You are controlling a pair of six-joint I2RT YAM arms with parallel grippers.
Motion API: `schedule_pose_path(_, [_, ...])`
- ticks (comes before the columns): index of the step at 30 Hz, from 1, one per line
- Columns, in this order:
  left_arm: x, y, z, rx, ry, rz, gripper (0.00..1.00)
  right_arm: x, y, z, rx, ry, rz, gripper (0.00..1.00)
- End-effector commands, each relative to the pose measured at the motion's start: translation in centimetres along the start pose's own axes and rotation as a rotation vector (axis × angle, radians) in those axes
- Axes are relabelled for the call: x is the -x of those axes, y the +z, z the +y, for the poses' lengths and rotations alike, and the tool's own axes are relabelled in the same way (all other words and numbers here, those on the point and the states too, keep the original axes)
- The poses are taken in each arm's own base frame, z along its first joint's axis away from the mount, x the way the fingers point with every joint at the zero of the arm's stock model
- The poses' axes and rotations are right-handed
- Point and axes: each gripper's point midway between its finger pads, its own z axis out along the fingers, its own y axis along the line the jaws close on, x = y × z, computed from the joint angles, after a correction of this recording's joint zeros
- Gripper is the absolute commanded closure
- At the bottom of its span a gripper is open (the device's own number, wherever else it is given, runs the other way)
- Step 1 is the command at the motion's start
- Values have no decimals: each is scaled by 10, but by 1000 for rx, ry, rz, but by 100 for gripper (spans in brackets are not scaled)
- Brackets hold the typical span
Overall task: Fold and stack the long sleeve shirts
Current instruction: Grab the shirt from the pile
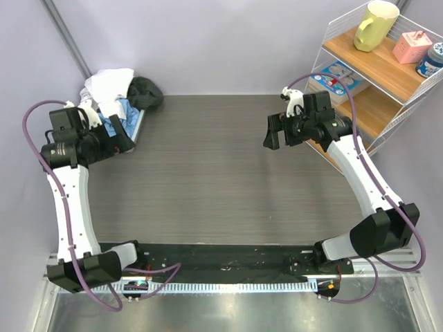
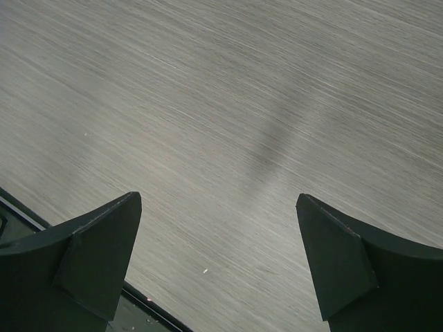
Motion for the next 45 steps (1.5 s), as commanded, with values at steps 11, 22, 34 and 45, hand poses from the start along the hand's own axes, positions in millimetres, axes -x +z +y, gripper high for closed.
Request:
schedule_pose_path(11, [187, 55, 36, 216, 90, -300, 0, 7, 9, -10, -41, 7, -40, 0])
schedule_pose_path(22, [268, 170, 81, 277, 85, -523, 0, -10, 27, -15, -37, 27, 36, 0])
schedule_pose_path(34, [259, 299, 149, 358, 126, -482, 0, -22, 41, -28, -74, 28, 92, 0])
schedule_pose_path(45, [326, 256, 124, 238, 163, -689, 100, -21, 46, -32, -84, 37, 113, 0])
